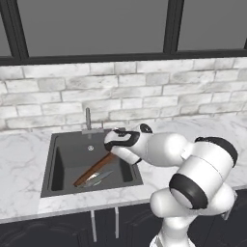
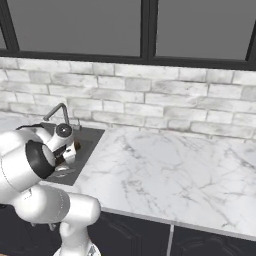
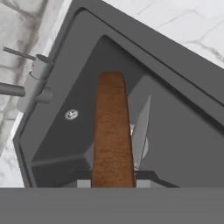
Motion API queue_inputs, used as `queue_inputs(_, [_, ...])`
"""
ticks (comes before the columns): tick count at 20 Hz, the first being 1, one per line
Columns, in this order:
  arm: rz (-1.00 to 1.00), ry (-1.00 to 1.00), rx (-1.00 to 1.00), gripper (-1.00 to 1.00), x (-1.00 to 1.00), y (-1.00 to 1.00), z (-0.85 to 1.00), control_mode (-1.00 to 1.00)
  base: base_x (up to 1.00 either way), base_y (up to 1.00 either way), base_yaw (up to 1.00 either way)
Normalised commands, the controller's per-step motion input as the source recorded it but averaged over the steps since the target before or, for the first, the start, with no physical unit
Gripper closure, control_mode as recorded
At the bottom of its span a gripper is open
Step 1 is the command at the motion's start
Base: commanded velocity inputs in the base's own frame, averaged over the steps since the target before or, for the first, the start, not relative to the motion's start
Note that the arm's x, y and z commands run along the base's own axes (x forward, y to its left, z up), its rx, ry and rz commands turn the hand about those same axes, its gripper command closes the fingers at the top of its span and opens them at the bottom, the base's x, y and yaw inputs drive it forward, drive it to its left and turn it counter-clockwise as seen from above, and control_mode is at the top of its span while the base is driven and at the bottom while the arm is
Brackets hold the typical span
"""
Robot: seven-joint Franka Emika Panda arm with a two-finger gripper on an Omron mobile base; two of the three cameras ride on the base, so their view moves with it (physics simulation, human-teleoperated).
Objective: Move the cutting board and knife to the sink. Then move spray from the cabinet to the counter.
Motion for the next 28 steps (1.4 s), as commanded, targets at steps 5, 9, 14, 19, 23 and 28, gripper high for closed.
queue_inputs(5, [-0.02,-0.21,0.02,-1.0,-0.45,0.0,0.88,-1.0,0.0,0.0,0.0])
queue_inputs(9, [-0.06,-0.21,0.03,-1.0,-0.69,0.0,1.0,-1.0,0.0,0.0,0.0])
queue_inputs(14, [-0.09,-0.09,0.0,-1.0,-0.63,0.0,1.0,-1.0,0.0,0.0,0.0])
queue_inputs(19, [-0.13,0.0,0.0,-1.0,-0.73,0.0,1.0,-1.0,0.0,0.0,0.0])
queue_inputs(23, [-0.19,0.15,0.0,-1.0,-0.96,-0.1,1.0,-1.0,0.0,0.0,0.0])
queue_inputs(28, [-0.19,0.31,0.0,-1.0,-1.0,-0.49,1.0,-1.0,0.0,0.0,0.0])
